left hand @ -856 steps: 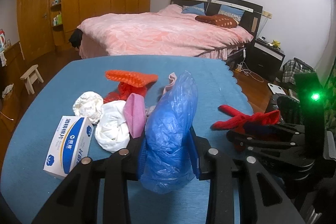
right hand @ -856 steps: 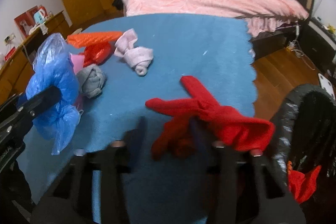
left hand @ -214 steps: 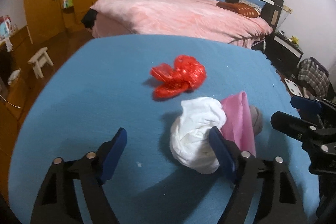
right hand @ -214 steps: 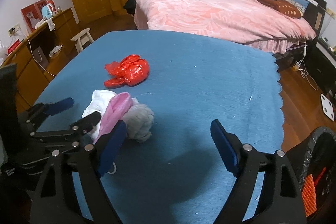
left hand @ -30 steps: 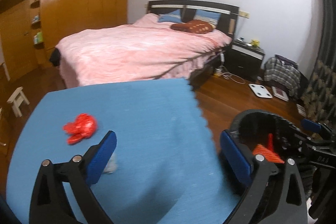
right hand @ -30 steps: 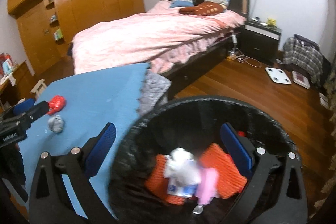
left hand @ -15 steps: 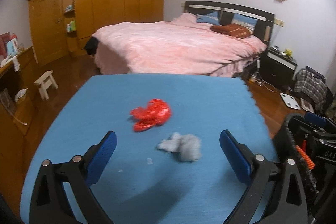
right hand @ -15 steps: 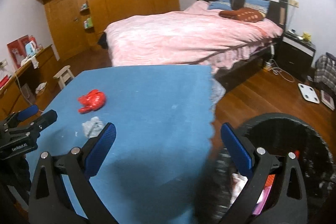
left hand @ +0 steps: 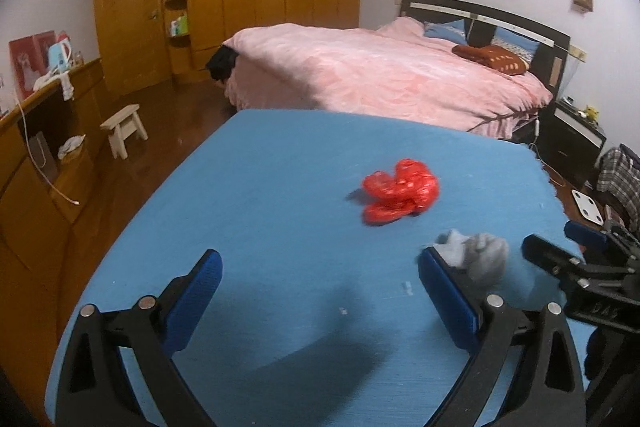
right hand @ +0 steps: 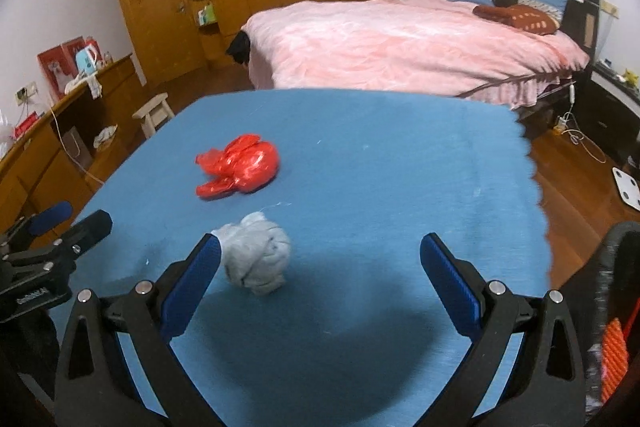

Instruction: Collect trash

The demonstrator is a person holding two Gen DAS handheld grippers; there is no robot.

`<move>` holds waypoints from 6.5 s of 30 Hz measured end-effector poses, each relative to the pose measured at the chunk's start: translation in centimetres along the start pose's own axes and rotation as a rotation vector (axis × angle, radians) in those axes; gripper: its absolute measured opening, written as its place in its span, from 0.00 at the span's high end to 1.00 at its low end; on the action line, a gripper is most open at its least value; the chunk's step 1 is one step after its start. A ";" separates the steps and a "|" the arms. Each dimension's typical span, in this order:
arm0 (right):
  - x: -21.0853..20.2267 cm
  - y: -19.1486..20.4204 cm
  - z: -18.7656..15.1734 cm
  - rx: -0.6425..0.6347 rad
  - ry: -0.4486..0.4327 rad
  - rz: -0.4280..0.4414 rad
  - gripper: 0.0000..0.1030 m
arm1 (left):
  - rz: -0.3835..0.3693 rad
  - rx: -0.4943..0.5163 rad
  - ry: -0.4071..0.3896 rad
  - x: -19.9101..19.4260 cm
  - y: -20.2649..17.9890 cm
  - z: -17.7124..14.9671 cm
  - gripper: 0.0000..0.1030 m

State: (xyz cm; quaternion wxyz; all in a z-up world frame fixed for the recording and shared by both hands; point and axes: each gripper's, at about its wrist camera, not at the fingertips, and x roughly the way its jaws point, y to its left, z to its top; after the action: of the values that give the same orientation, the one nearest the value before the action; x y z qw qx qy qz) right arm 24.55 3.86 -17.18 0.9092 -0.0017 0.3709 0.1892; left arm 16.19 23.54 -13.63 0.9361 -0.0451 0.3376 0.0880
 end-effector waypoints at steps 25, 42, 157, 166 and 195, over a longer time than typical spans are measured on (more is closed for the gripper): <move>4.5 3.0 -0.6 -0.042 0.151 0.080 0.61 | 0.013 -0.050 0.003 0.8 2.3 -0.1 0.06; 3.7 -5.0 3.3 0.031 0.056 -0.042 0.61 | -0.085 0.045 0.013 7.0 -5.2 4.2 0.06; -25.5 -29.6 -11.4 0.333 -0.110 -0.397 0.61 | -0.633 0.445 0.055 -7.2 -42.4 -2.7 0.66; -22.6 -31.3 -10.9 0.324 -0.082 -0.397 0.50 | -0.648 0.448 0.104 -4.7 -43.3 -2.9 0.53; -27.0 -23.3 -8.1 0.213 -0.154 -0.313 0.05 | -0.489 0.322 -0.040 -10.8 -32.7 1.4 0.06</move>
State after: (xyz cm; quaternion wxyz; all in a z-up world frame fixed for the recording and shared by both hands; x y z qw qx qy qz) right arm 9.47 -28.19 -8.02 0.9482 0.0516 0.3134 0.0050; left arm 15.30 -9.82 -4.80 0.9311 0.0258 0.3079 -0.1939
